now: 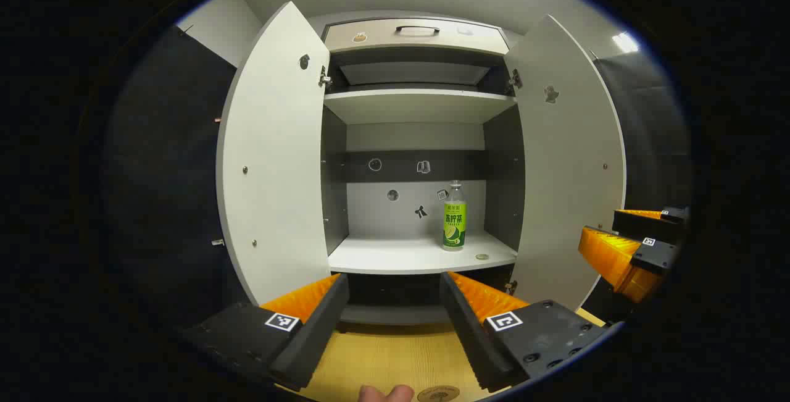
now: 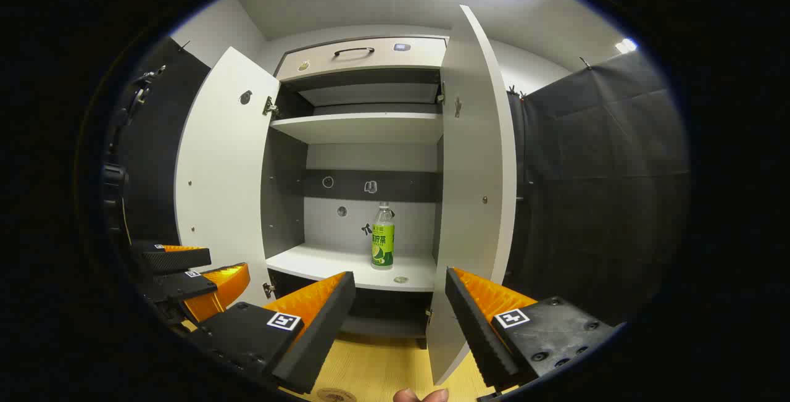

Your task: Grasp the bottle in the cabinet with the left hand and place it on the coaster, then close the right door with the right hand and the left door with the left hand.

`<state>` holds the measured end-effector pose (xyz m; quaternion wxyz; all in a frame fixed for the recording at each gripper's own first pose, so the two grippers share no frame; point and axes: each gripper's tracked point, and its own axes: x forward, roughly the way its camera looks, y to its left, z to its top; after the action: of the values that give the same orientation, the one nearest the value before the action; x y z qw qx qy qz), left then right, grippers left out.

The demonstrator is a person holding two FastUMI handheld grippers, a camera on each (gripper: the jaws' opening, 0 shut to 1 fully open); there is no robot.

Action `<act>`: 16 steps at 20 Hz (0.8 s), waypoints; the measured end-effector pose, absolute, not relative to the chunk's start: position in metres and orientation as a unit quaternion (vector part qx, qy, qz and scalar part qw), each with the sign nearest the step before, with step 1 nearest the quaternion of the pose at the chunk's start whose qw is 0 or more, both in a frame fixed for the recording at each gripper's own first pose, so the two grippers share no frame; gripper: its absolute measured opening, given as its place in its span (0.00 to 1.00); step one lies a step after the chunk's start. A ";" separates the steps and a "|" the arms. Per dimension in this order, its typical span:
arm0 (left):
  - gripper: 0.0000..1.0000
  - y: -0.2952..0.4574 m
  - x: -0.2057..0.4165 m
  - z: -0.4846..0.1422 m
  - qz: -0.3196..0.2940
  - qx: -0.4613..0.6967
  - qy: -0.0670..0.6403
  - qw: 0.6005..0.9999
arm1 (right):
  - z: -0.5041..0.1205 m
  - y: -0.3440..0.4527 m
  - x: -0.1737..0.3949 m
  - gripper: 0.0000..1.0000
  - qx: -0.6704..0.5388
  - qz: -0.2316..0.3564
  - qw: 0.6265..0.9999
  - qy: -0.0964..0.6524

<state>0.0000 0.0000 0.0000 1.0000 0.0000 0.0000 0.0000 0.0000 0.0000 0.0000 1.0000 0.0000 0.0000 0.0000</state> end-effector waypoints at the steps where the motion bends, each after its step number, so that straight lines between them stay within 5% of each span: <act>1: 0.95 0.000 0.001 0.001 -0.001 -0.001 -0.001 1.000 | 0.000 0.000 -0.001 0.98 -0.002 -0.001 1.000 -0.001; 16: 0.94 -0.022 0.007 0.018 -0.034 0.021 -0.017 0.999 | 0.000 -0.017 -0.003 0.97 -0.005 -0.030 1.000 0.002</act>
<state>0.0075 -0.0223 0.0176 0.9991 0.0214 -0.0174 -0.0336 -0.0033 -0.0173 0.0005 0.9995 -0.0053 0.0020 -0.0302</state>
